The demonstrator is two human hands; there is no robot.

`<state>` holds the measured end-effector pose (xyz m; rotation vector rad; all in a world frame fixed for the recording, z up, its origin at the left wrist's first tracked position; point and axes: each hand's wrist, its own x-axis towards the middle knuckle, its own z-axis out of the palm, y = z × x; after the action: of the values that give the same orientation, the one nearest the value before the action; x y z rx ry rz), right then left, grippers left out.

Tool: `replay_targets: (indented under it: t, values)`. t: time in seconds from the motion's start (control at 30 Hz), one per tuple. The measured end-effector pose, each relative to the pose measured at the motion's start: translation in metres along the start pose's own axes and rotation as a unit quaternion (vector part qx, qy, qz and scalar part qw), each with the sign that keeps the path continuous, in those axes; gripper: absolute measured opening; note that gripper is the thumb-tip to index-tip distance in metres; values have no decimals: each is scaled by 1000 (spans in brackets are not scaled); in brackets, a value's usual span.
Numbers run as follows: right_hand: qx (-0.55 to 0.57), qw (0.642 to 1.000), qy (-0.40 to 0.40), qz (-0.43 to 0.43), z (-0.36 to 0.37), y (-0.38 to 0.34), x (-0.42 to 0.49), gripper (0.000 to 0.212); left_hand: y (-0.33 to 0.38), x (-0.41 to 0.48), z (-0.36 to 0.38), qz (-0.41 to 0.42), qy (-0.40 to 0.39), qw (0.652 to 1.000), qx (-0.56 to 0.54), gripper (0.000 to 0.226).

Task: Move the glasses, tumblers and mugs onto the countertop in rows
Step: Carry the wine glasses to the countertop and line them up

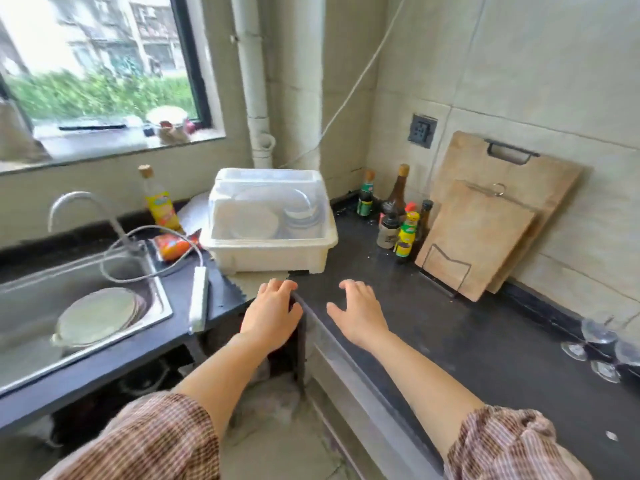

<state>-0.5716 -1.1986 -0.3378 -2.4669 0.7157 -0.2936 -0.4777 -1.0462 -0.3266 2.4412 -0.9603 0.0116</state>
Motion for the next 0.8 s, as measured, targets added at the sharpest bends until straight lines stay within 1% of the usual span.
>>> replay_targets:
  t: [0.13,0.2,0.27,0.4,0.47,0.63,0.7,0.8]
  values:
    - [-30,996,-37,-78,55,-128,-31,50,-93,-72,-87,-63,44,997,30,37]
    - [-32,990,-49,-127,81,-191,-44,46,-137,-107,-130,-94,63,992,60,37]
    - [-31,982,-67,-173,106,-255,-56,49,-179,-137,-175,-124,91,983,102,35]
    - [-37,962,-98,-251,144,-373,-73,57,-248,-184,-261,-218,132,957,139,40]
    - [-47,954,-102,-278,155,-419,-77,55,-272,-199,-295,-258,145,945,142,41]
    - [-77,917,-109,-376,206,-549,-94,49,-358,-255,-375,-356,201,903,130,40]
    - [-90,898,-110,-416,232,-598,-100,49,-394,-269,-406,-378,213,889,148,40]
    - [-75,875,-102,-468,267,-673,-103,52,-443,-278,-461,-397,242,867,180,41]
